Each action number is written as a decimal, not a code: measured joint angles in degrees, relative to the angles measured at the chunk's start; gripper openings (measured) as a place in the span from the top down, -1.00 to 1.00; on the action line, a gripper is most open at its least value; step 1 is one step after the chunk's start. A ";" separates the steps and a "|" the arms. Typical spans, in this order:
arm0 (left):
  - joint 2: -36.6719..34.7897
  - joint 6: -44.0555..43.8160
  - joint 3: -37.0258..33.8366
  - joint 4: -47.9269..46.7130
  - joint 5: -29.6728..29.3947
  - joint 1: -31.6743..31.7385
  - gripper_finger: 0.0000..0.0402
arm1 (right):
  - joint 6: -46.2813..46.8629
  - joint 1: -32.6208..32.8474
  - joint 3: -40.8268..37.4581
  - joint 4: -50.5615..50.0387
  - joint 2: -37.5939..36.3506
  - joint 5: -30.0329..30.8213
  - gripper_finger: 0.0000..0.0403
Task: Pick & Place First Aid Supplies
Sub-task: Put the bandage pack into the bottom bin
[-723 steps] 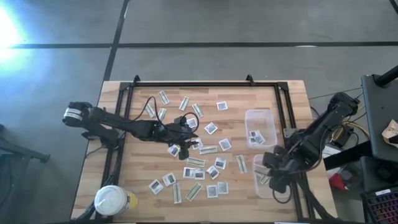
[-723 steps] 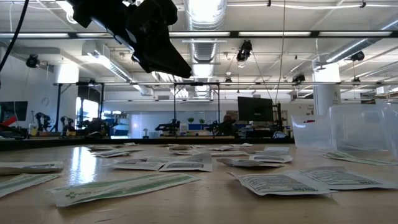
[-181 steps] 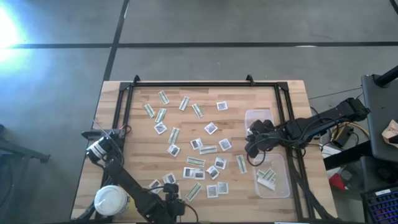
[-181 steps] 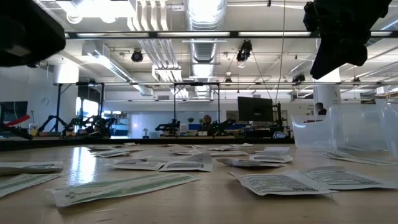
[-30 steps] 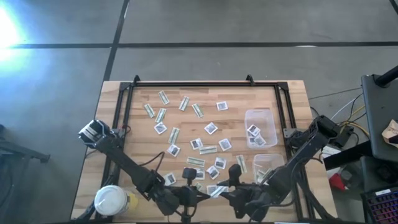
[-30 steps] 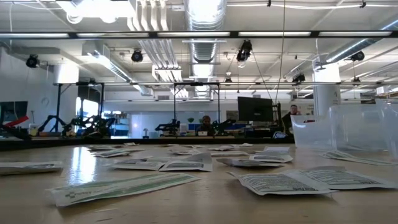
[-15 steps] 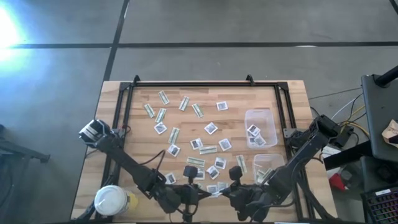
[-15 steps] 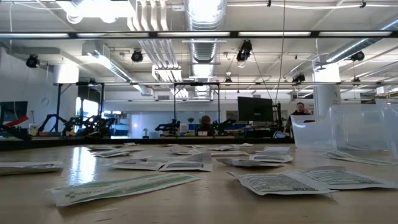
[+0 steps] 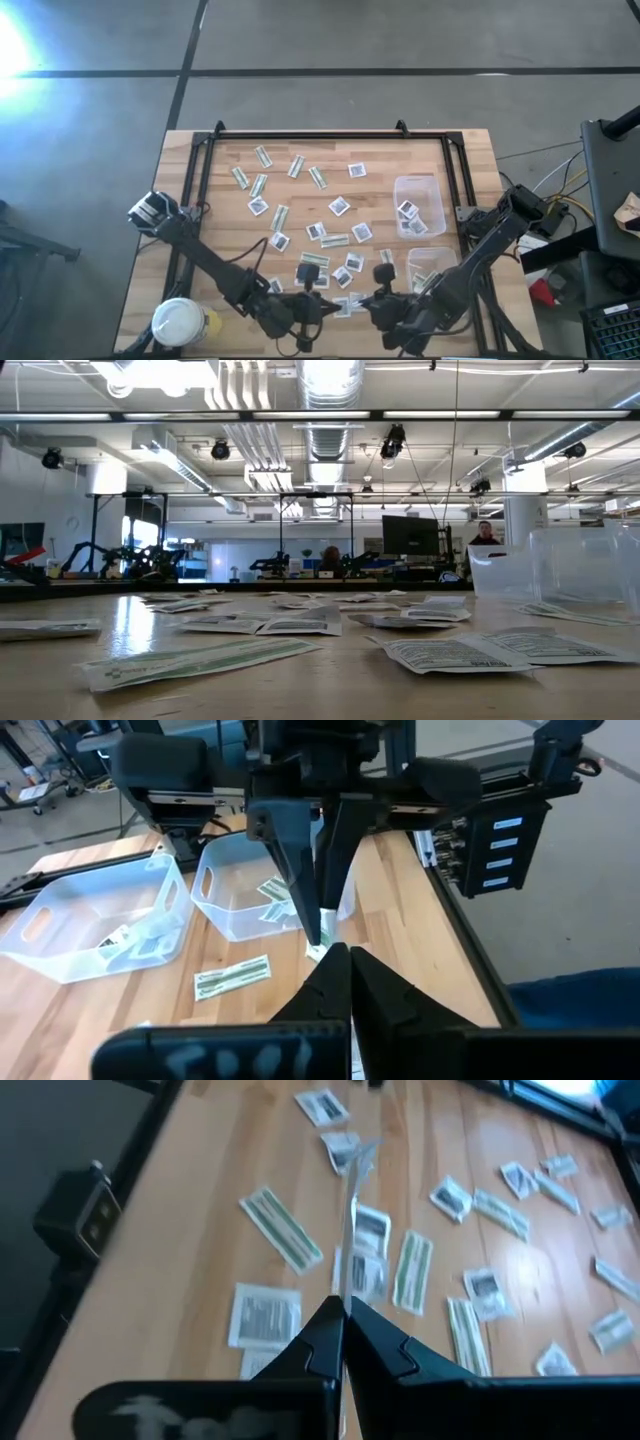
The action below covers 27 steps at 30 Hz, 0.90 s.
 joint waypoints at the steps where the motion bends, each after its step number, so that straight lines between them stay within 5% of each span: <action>1: 0.00 0.05 0.00 -0.22 -0.02 0.07 0.96 | 1.17 0.00 0.00 -1.07 0.00 -0.01 0.96; 16: 0.00 -0.62 0.00 -6.52 -2.75 0.28 0.34 | 19.09 0.94 0.52 -24.94 -1.61 -4.37 0.96; 27: 0.00 -4.49 0.00 -10.73 -3.41 0.34 0.30 | 30.95 3.88 0.52 -37.60 -5.01 -4.59 0.96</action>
